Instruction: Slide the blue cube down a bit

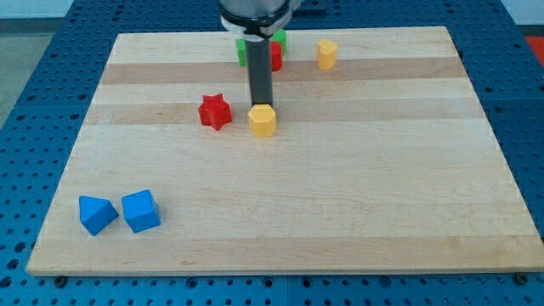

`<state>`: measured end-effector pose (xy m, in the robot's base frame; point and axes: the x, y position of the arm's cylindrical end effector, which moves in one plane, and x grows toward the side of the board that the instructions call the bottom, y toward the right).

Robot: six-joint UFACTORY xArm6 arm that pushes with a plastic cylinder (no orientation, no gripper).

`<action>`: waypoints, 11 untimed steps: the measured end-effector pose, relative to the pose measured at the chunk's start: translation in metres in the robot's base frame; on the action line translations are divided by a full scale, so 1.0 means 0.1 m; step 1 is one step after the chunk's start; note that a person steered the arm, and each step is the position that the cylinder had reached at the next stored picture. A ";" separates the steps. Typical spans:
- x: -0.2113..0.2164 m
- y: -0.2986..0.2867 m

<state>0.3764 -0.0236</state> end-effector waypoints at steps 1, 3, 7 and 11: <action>0.07 0.12; 0.54 0.12; 0.58 -0.58; 0.60 -0.83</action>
